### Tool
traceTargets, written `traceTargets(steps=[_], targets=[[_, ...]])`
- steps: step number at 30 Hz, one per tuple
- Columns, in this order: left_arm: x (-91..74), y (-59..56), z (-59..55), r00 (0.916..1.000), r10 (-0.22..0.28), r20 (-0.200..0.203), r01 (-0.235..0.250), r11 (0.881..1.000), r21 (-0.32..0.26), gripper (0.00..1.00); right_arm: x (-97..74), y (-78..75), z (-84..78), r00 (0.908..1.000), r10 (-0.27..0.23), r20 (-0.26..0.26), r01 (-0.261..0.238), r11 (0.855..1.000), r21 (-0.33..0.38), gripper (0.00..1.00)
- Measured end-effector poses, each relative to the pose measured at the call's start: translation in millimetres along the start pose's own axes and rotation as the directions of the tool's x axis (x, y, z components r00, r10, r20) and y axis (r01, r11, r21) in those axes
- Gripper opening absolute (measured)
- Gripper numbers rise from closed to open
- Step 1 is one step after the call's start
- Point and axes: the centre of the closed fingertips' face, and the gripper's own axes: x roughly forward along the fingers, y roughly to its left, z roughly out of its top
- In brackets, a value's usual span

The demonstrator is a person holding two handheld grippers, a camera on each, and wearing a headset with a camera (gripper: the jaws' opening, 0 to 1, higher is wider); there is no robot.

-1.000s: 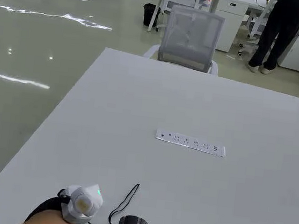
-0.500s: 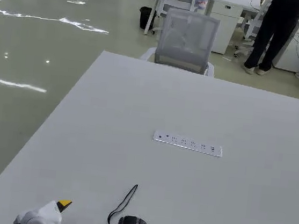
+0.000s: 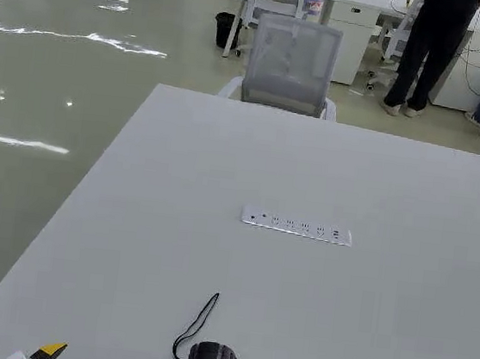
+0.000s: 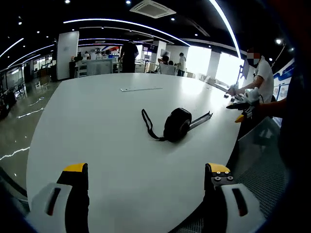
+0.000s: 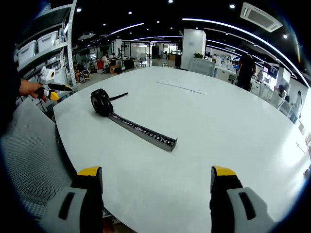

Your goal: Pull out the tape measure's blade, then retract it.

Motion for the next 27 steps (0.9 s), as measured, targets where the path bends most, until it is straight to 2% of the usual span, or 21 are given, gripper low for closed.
traceTargets(steps=[4, 9, 12, 15, 19, 21, 27], targets=[[-4.9, 1.3, 1.4, 1.0, 0.006, 0.006, -0.006, 1.0, -0.01, 0.99, -9.1, 1.3, 2.7, 0.9995, -0.011, 0.029, 0.011, 1.0, 0.019, 0.95], [-10.4, 4.7, 6.1, 0.9996, 0.017, 0.024, -0.016, 1.0, -0.012, 0.99, -18.0, 0.5, 2.6, 0.9988, -0.023, 0.042, 0.021, 0.999, 0.046, 0.95], [-12.6, 7.3, 6.3, 0.9994, 0.025, 0.025, -0.024, 1.0, -0.018, 0.99, -20.2, -0.7, 0.2, 0.9984, -0.036, 0.042, 0.034, 0.998, 0.05, 0.96], [-12.2, 10.7, -0.4, 0.9996, 0.022, 0.017, -0.021, 0.999, -0.025, 0.99, -20.5, 1.9, -2.6, 0.9989, -0.035, 0.032, 0.034, 0.998, 0.048, 0.97], [-14.6, 9.5, 1.6, 0.9995, 0.025, 0.02, -0.024, 0.999, -0.025, 0.99, -23.3, 0.1, -4.8, 0.9985, -0.048, 0.028, 0.047, 0.998, 0.047, 0.97], [-13.9, 11.4, 1.0, 0.9993, 0.027, 0.024, -0.027, 0.999, -0.026, 0.99, -26.2, -5.5, -4.7, 0.9973, -0.064, 0.036, 0.062, 0.996, 0.064, 0.97], [-13.1, 9.7, 2.6, 0.9994, 0.025, 0.026, -0.024, 0.999, -0.023, 0.99, -30.1, -8.9, -8.7, 0.9975, -0.068, 0.022, 0.066, 0.996, 0.06, 0.96]])
